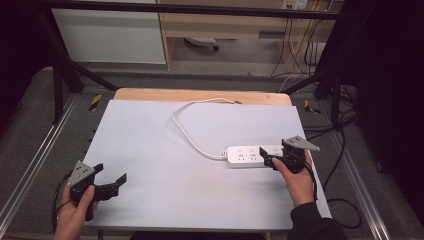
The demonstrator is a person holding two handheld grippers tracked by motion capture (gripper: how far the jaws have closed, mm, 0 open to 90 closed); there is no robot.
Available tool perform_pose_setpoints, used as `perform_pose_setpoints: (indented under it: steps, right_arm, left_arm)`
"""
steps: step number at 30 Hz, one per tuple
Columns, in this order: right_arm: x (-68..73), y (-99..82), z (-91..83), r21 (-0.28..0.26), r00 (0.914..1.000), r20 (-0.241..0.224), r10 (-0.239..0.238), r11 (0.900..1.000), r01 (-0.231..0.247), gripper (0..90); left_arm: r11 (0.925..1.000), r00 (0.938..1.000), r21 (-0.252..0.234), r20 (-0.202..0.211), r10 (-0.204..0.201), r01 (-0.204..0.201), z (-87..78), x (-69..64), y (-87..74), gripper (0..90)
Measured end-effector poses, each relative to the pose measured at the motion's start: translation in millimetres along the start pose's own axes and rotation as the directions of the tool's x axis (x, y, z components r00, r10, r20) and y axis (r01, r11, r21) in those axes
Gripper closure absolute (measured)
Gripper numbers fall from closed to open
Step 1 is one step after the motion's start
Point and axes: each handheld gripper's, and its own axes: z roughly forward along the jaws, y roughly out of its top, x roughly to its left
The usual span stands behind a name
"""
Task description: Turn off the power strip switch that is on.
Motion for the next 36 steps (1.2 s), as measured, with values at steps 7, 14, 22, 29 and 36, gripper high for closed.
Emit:
perform_pose_setpoints:
  steps: [7, 14, 22, 29, 36]
  right_arm:
    - [6.2, 3.0, 10.3, -0.001, 0.9999, -0.005, -0.009, 1.0, 0.009, 20.7]
    - [12.1, 3.6, 18.0, -0.001, 0.9995, -0.028, -0.013, 0.9999, 0.013, 42.6]
    - [16.5, 1.4, 24.6, -0.003, 0.9978, -0.065, -0.015, 0.9999, 0.015, 69.3]
    - [17.1, -2.0, 29.8, 0.001, 0.9967, -0.081, 0.007, 1.0, -0.007, 80.7]
    - [17.7, -3.4, 34.0, 0.002, 0.9962, -0.086, 0.007, 1.0, -0.007, 88.2]
  left_arm:
    - [1.0, 1.0, 0.0, 0.0, 0.001, -0.001, -0.3, -0.1, -0.1, 5.5]
    - [1.0, 1.0, 0.003, 0.001, 0.001, -0.001, -0.7, 0.2, -0.3, 5.5]
    - [1.0, 1.0, 0.004, 0.001, 0.001, -0.001, -0.4, 0.2, -0.3, 5.5]
    - [1.0, 1.0, 0.005, -0.004, -0.001, 0.001, -0.9, 1.4, -0.2, 5.5]
    - [1.0, 1.0, 0.002, -0.002, 0.001, -0.001, -1.0, 1.1, -0.1, 5.5]
